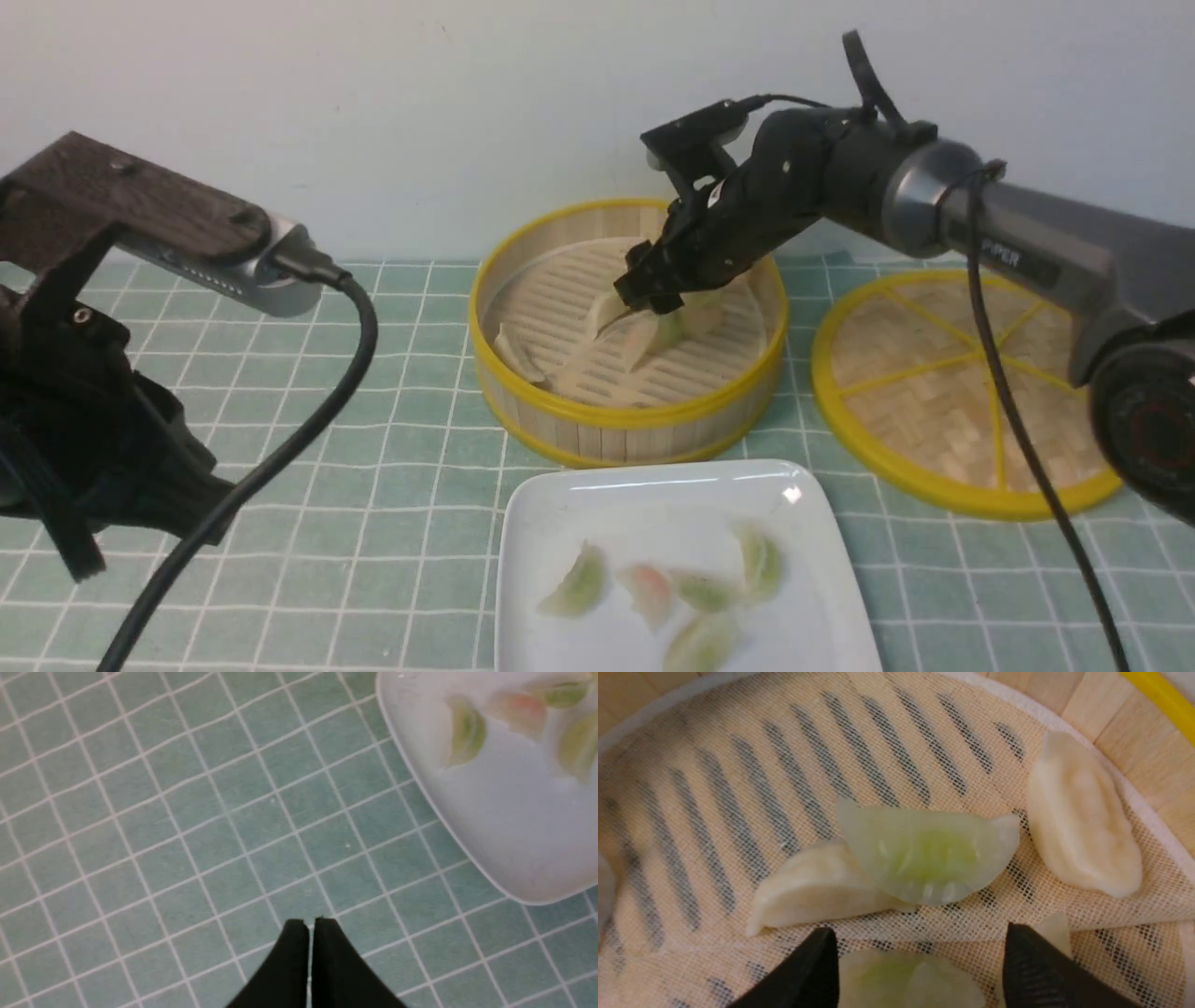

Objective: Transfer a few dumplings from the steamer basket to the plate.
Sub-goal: Use the right arm to grab a dumpling from inside the steamer

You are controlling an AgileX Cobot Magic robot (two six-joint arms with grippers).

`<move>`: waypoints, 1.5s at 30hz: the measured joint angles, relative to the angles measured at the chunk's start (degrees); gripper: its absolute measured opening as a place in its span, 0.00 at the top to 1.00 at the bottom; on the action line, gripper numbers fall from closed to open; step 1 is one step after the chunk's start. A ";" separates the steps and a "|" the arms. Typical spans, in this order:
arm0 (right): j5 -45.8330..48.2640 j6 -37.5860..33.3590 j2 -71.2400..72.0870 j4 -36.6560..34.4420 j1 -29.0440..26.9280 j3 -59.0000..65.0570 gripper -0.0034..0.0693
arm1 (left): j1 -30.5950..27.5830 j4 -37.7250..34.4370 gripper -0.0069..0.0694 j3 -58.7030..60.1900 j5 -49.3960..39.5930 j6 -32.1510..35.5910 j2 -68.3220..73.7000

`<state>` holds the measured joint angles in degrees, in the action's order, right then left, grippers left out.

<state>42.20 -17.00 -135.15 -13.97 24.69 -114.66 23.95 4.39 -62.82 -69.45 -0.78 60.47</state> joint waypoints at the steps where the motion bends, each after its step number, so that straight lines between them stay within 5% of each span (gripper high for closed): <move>1: -0.13 0.54 -0.61 0.16 0.00 -0.05 0.36 | 0.00 0.96 0.92 0.00 -0.43 -0.46 0.00; 7: 1.48 1.35 -1.62 0.22 0.07 -0.36 0.47 | 0.00 2.91 0.92 0.00 -1.01 -0.97 0.00; 8: 2.59 1.40 -1.62 0.22 0.11 -0.77 0.63 | 0.00 2.97 0.92 0.00 -0.86 -0.97 0.00; 10: 4.63 1.40 -1.62 0.22 0.11 -1.95 0.75 | 0.00 2.97 0.92 0.00 -0.74 -0.97 0.00; 26: 28.30 1.78 10.34 -1.99 0.11 -8.63 0.73 | 0.00 2.92 0.92 0.00 -0.74 -2.29 0.00; 45: 29.13 -0.66 20.11 -8.03 -0.71 -0.96 0.73 | 0.00 0.25 0.92 0.00 -2.14 -2.44 0.00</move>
<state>71.33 -17.66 -115.04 -22.00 23.98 -115.63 23.95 4.64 -62.82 -71.59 -3.21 60.47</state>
